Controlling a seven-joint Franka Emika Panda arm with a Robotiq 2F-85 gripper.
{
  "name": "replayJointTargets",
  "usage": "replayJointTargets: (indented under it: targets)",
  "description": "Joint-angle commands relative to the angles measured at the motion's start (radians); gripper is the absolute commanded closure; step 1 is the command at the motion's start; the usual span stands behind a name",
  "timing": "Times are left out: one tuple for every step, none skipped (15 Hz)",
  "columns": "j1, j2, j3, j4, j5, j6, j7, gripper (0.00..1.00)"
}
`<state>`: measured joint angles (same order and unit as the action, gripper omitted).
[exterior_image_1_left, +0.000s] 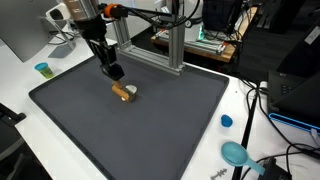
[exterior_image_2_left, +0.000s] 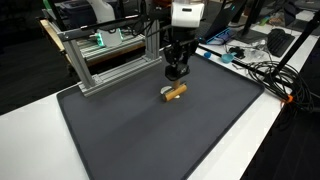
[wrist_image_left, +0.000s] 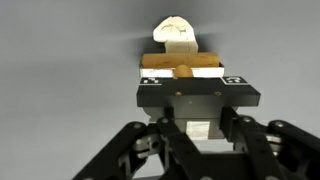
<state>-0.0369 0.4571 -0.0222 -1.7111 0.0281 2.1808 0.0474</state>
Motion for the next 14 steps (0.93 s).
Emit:
replayJointTargets:
  targets:
    - [0.009, -0.013, -0.006, -0.015, -0.001, 0.054, 0.023, 0.79]
    - [0.011, -0.032, -0.006, -0.033, -0.003, 0.065, 0.027, 0.79]
    - [0.015, -0.052, -0.007, -0.051, -0.007, 0.064, 0.032, 0.79]
    - [0.022, -0.068, -0.012, -0.064, -0.016, 0.049, 0.047, 0.79]
    - [0.026, -0.091, -0.012, -0.088, -0.02, 0.043, 0.056, 0.79]
    - [0.028, -0.116, -0.01, -0.114, -0.018, 0.048, 0.063, 0.79]
    - [0.032, -0.137, -0.011, -0.136, -0.021, 0.056, 0.073, 0.79]
    - [0.033, -0.15, -0.01, -0.15, -0.021, 0.061, 0.077, 0.79]
    - [0.034, -0.156, -0.011, -0.158, -0.023, 0.061, 0.085, 0.79]
    - [0.033, -0.154, -0.011, -0.158, -0.022, 0.054, 0.088, 0.79]
    - [0.031, -0.147, -0.012, -0.156, -0.022, 0.05, 0.093, 0.79]
    - [0.031, -0.138, -0.015, -0.153, -0.026, 0.047, 0.1, 0.79]
    - [0.029, -0.118, -0.019, -0.143, -0.029, 0.047, 0.107, 0.79]
    - [0.028, -0.098, -0.025, -0.134, -0.034, 0.045, 0.115, 0.79]
